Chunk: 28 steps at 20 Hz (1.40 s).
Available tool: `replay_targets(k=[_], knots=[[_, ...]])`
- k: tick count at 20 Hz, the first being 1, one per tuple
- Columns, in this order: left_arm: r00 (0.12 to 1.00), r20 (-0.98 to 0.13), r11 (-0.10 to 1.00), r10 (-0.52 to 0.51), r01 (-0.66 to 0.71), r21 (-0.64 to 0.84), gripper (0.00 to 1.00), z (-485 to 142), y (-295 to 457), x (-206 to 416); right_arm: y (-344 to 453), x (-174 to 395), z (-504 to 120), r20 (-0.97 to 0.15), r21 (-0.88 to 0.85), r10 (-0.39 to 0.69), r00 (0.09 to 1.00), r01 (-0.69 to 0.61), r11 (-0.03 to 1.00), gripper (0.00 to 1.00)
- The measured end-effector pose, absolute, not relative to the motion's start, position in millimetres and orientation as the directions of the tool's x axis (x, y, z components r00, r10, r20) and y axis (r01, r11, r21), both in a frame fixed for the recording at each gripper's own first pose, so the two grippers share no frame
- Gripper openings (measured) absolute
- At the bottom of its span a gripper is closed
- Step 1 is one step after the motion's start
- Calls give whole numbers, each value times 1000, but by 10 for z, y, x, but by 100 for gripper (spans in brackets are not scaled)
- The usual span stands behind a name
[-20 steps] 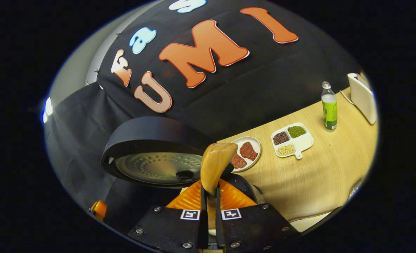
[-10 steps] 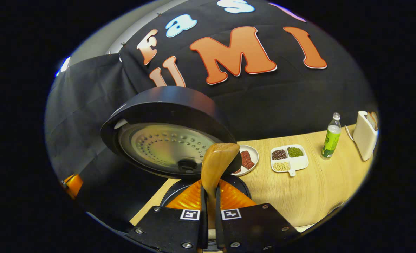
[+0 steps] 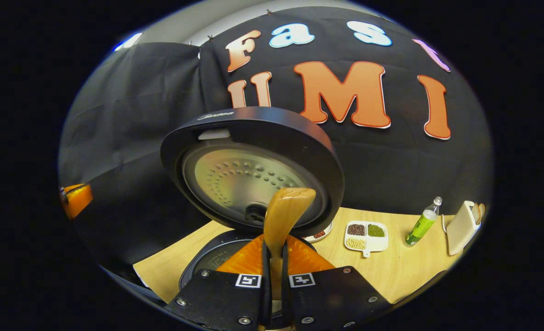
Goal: Close the left gripper, press the button to open the rice cooker; take a wooden spoon from the chopstick holder with the right hand, scoop a spoonful of rice and pour it into the rice cooker, then put the wooden spoon back into the chopstick holder.
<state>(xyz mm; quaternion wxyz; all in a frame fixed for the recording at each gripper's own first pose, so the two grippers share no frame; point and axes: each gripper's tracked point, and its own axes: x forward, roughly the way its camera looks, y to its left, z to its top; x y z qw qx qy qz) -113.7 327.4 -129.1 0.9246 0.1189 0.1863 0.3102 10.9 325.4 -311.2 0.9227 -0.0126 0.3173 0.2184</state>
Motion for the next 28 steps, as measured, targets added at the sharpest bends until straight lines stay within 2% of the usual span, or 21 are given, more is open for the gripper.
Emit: replay_targets(k=[10, 18, 23, 28], knots=[[727, -268, 769, 632, -546, 333, 10, -1293, 3320, -1246, 3486, -2, -2877, -531, -53, 450, 718, -558, 828, 8], [720, -266, 762, 641, -553, 337, 10, -1288, 3261, -1301, 3548, -77, -2737, -487, -137, 500, 716, -628, 766, 8], [713, -263, 754, 650, -564, 335, 10, -1272, 3140, -1326, 3373, -178, -2671, -506, -16, 513, 693, -603, 798, 8], [720, -259, 760, 644, -561, 329, 10, -1245, 2863, -1324, 2882, -119, -2414, -499, 93, 490, 715, -518, 850, 8]])
